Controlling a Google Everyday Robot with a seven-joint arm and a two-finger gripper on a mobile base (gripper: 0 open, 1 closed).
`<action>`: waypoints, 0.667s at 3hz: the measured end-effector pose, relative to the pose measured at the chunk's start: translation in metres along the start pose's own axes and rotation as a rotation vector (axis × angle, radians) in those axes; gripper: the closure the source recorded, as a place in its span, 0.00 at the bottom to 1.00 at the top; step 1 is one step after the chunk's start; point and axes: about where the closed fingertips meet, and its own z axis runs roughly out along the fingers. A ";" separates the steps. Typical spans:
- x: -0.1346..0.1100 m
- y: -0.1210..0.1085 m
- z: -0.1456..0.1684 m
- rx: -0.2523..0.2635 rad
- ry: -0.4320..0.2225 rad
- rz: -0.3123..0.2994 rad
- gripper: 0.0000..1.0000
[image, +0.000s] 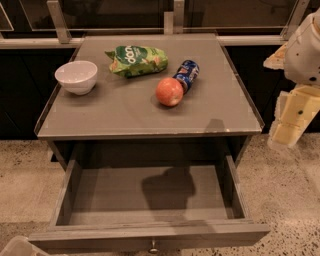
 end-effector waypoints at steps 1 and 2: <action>-0.003 -0.003 0.000 0.005 -0.007 -0.008 0.00; -0.030 -0.022 0.011 -0.011 -0.067 -0.073 0.00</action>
Offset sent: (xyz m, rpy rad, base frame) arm 0.0740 0.0591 -0.0015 0.1151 -0.0162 0.2251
